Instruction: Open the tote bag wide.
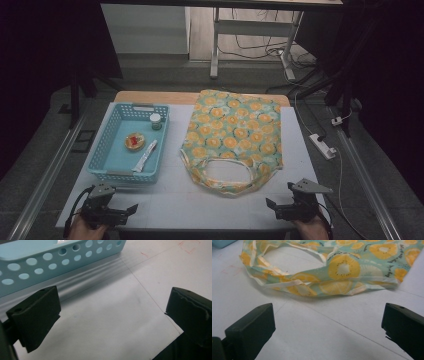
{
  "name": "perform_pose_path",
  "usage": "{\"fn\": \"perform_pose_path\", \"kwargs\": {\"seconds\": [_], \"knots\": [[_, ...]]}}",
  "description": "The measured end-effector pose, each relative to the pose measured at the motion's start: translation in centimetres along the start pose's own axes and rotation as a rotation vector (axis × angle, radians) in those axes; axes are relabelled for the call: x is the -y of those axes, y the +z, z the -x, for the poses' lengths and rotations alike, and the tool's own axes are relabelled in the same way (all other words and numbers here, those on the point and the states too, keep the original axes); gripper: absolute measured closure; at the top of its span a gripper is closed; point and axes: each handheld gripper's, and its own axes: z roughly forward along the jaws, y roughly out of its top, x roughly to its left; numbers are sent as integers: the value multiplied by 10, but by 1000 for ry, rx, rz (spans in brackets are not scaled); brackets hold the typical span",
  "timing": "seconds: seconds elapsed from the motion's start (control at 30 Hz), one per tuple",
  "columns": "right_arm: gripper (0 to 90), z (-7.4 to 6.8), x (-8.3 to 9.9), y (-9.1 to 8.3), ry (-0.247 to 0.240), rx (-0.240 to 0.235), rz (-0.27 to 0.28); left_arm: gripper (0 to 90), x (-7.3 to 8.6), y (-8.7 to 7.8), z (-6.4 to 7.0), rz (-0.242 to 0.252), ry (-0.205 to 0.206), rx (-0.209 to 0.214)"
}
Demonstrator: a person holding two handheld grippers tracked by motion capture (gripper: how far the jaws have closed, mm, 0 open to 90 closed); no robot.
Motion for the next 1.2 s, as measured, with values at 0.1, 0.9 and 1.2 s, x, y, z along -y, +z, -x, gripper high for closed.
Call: {"fn": "perform_pose_path", "kwargs": {"seconds": [0.1, 0.9, 1.2], "knots": [[0, 0, 0, 1, -2, -8, -1, 0, 0, 0, 0, -3, 3, 6], [7, 1, -1, 3, -6, -48, -26, 0, 0, 0, -1, 1, -13, 18], [0, -2, -6, 2, -30, -60, -15, 0, 0, 0, -2, 4, -17, 23]]}}
